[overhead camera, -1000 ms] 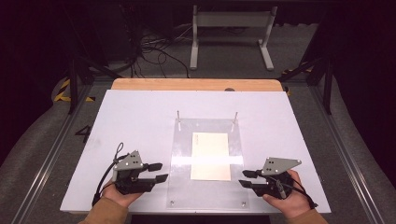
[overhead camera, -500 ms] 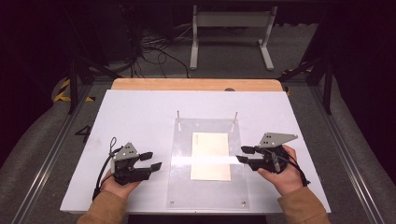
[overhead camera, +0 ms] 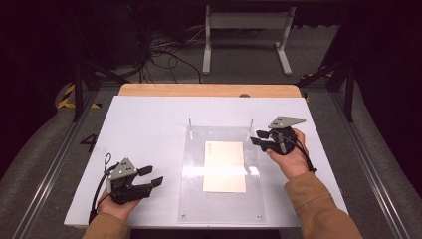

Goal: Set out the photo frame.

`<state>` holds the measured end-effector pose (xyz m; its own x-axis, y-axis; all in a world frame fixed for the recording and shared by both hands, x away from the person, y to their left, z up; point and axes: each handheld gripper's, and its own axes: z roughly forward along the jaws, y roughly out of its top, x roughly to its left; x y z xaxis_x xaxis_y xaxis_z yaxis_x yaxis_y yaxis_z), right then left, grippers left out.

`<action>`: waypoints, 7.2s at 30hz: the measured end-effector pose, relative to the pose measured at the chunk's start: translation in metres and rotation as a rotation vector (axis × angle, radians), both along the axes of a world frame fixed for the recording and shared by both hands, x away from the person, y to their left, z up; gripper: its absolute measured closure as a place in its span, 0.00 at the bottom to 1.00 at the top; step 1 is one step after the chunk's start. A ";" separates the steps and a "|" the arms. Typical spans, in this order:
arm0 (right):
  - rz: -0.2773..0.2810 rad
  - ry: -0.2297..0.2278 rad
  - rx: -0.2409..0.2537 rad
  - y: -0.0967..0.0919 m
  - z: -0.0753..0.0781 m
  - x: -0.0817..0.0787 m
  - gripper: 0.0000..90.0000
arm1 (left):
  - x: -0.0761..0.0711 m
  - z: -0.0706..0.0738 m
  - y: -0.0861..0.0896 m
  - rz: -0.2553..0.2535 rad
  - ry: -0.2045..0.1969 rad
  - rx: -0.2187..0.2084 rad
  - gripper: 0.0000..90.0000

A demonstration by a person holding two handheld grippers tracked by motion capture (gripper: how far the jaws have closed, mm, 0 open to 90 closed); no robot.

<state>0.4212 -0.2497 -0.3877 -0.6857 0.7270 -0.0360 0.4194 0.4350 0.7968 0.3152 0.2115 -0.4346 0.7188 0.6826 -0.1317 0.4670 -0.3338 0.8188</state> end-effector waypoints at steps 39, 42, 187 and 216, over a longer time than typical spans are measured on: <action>-0.151 -0.039 -0.031 0.009 -0.031 0.071 0.93 | -0.002 -0.001 -0.012 -0.074 0.020 -0.008 0.46; -0.192 -0.022 0.017 0.009 -0.036 0.072 0.94 | -0.004 0.000 -0.012 -0.071 0.026 -0.011 0.46; 0.290 -0.372 0.036 -0.013 -0.009 -0.098 0.46 | 0.014 0.031 -0.084 -0.280 -0.367 -0.021 0.54; 0.268 -0.437 0.100 -0.003 0.031 -0.093 0.65 | 0.013 0.080 -0.082 -0.264 -0.487 -0.060 0.63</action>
